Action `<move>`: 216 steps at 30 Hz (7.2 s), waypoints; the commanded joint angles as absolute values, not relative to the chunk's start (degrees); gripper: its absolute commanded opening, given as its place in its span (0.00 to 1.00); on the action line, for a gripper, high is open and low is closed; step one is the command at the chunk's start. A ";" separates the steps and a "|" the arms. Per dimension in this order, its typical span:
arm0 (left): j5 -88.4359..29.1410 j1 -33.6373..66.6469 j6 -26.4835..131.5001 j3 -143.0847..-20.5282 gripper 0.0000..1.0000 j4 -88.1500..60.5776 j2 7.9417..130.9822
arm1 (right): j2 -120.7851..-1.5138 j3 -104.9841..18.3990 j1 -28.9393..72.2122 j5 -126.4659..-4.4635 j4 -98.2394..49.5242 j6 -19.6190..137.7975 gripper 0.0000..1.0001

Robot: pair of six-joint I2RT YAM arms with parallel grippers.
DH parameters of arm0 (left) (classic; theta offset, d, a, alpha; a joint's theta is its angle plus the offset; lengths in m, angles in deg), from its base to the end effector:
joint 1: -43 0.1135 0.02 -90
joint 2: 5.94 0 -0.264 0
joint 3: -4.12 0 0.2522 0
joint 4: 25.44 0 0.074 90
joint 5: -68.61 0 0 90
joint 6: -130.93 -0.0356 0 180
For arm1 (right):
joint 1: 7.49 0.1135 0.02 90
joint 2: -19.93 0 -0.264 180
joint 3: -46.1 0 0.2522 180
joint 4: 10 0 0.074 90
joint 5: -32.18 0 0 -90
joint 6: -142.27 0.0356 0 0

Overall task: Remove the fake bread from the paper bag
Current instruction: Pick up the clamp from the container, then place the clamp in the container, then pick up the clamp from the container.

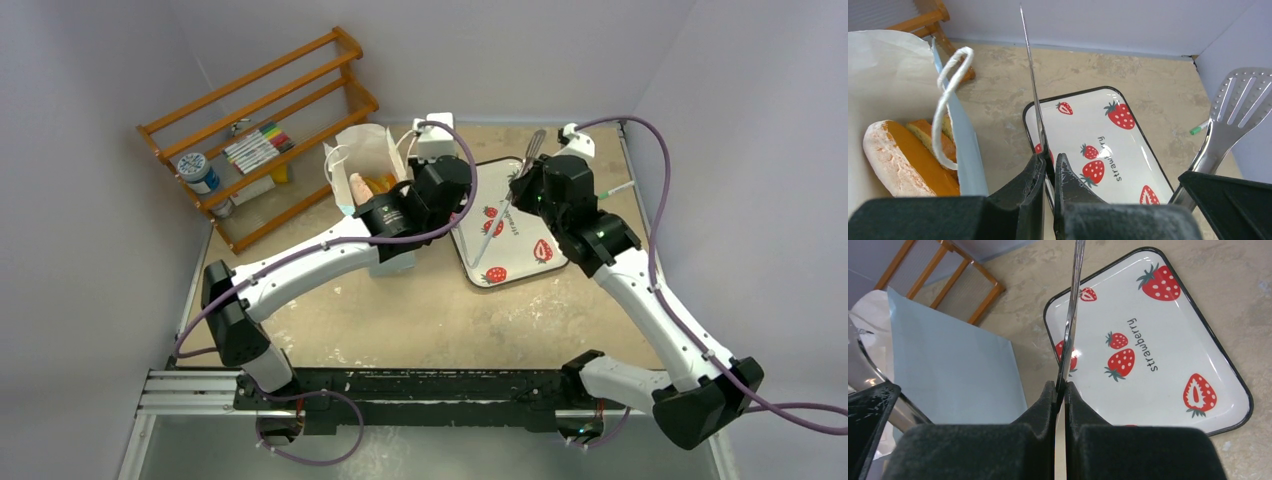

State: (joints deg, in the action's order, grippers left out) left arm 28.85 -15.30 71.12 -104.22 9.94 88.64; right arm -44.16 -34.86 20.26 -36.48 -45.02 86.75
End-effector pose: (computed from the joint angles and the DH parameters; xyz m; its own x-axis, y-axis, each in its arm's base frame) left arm 0.2209 -0.3055 0.4010 -0.2521 -0.2038 -0.9460 0.0484 0.9737 -0.2227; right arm 0.2253 0.1039 0.3908 -0.2995 0.4382 -0.8475 0.0508 0.8943 0.4445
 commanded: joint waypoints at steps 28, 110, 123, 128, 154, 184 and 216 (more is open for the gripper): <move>25.53 -10.94 59.59 -113.26 0.63 5.10 93.29 | -49.89 -34.46 14.04 -35.53 -46.02 74.89 0.00; 26.88 -0.78 70.72 -95.98 0.79 24.54 67.03 | -64.48 -24.07 23.67 -31.93 -36.80 83.87 1.00; 28.53 -0.69 72.52 -95.12 0.82 27.69 65.78 | -65.37 -22.55 24.62 -32.28 -39.80 83.85 1.00; 28.60 -0.43 72.56 -94.98 0.83 27.63 66.08 | -66.37 -21.68 24.65 -32.19 -40.25 84.06 1.00; 31.71 2.51 72.67 -95.71 0.87 33.18 64.65 | -73.67 -19.94 22.72 -35.07 -33.40 80.92 0.97; 14.93 22.09 84.03 -90.83 0.97 26.94 58.42 | -67.76 -20.50 20.55 -37.48 -34.29 78.07 0.59; -6.82 22.46 87.80 -78.53 0.98 22.34 51.98 | -67.59 -24.28 20.49 -37.07 -37.16 75.22 0.60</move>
